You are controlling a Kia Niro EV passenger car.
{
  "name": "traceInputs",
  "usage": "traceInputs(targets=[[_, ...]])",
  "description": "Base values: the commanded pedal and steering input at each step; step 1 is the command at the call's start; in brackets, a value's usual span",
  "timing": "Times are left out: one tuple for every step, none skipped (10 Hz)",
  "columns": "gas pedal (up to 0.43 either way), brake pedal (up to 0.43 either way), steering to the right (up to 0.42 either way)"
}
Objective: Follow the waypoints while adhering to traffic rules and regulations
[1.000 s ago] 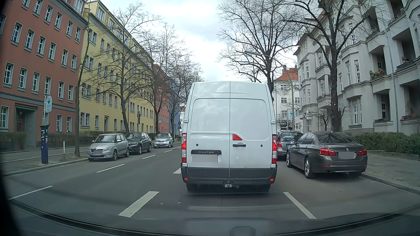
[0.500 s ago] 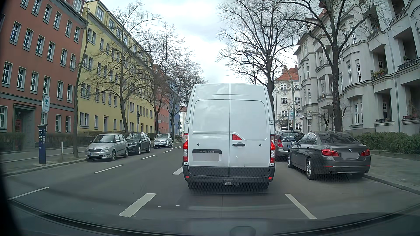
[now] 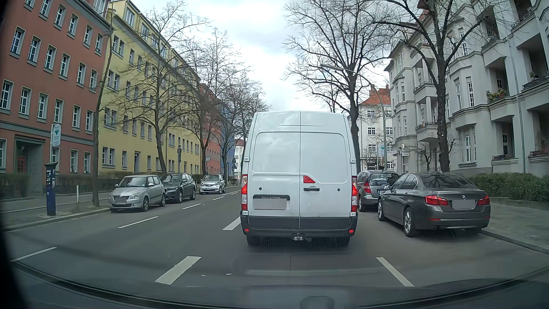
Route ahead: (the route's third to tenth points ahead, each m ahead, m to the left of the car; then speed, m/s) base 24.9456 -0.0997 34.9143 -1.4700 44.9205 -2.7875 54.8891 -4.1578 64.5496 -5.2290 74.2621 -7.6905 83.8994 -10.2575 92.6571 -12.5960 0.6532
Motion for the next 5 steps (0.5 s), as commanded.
traceInputs(targets=[[0.0,0.037,0.001],[0.0,0.03,0.001],[0.0,0.037,0.001],[0.0,0.037,0.001],[0.0,0.037,0.001]])
